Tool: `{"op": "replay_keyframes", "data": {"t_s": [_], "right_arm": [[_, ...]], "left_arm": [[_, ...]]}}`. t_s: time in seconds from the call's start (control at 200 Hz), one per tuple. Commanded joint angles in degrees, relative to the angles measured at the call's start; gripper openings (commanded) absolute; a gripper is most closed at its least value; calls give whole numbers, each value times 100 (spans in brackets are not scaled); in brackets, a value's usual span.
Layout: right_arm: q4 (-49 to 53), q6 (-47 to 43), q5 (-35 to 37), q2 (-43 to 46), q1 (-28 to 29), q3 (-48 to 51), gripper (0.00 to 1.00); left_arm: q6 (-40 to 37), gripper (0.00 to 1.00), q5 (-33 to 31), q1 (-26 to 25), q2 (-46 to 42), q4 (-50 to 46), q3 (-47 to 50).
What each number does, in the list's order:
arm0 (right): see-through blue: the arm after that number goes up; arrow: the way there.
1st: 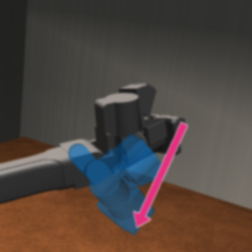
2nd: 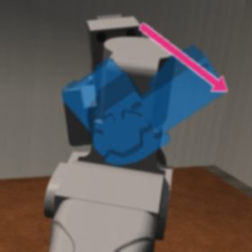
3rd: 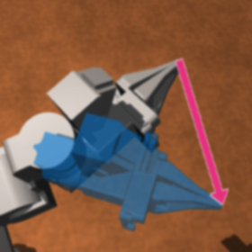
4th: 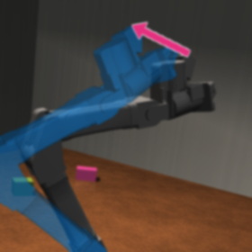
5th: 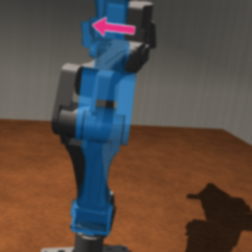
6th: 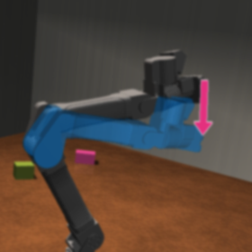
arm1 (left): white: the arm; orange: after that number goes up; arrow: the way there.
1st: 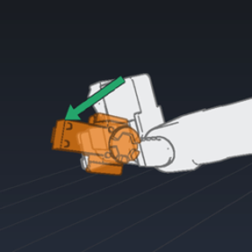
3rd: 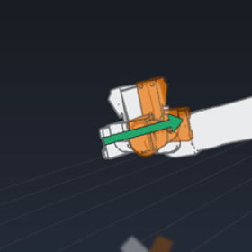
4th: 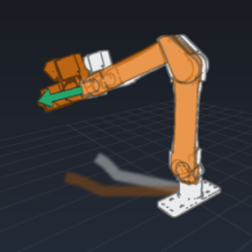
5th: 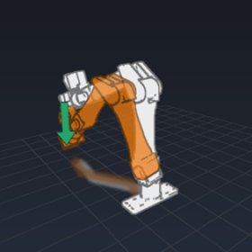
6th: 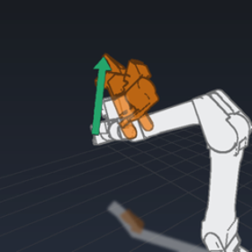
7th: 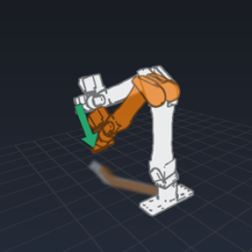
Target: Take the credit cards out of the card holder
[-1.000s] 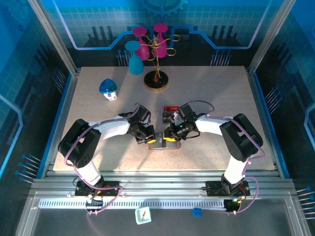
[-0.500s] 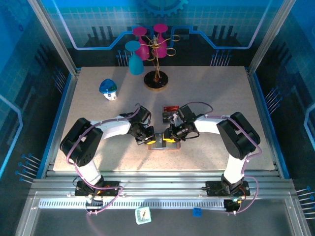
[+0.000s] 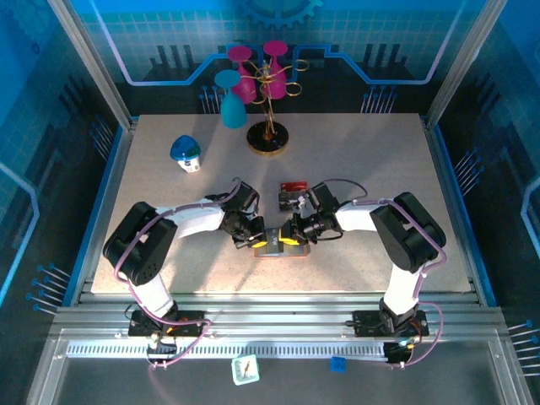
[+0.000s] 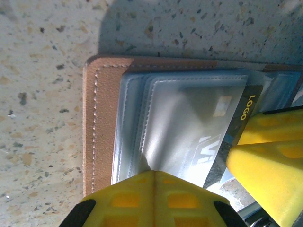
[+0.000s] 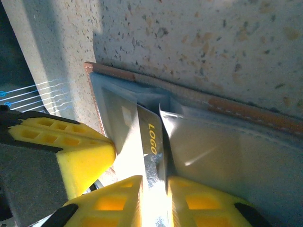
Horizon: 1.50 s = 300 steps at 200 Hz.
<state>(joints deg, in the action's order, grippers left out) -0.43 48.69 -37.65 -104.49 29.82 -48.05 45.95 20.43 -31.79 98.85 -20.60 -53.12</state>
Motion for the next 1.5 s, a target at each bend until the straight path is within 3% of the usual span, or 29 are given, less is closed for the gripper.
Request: {"op": "replay_keyframes", "data": {"t_s": [0.0,0.56,1.201,1.496], "right_arm": [[0,95,-92,77,-47,155,18],[29,28,-13,280,-161,316,11],[2160,-1303,796,744,-502,-193,10],[2330,-1375,831,780,-511,-429,10]], "left_arm": [[-135,6,-65,-31,208,-216,69],[-139,6,-99,-37,195,-280,56],[-148,7,-118,-35,166,-298,21],[-153,7,-116,-36,143,-296,13]]}}
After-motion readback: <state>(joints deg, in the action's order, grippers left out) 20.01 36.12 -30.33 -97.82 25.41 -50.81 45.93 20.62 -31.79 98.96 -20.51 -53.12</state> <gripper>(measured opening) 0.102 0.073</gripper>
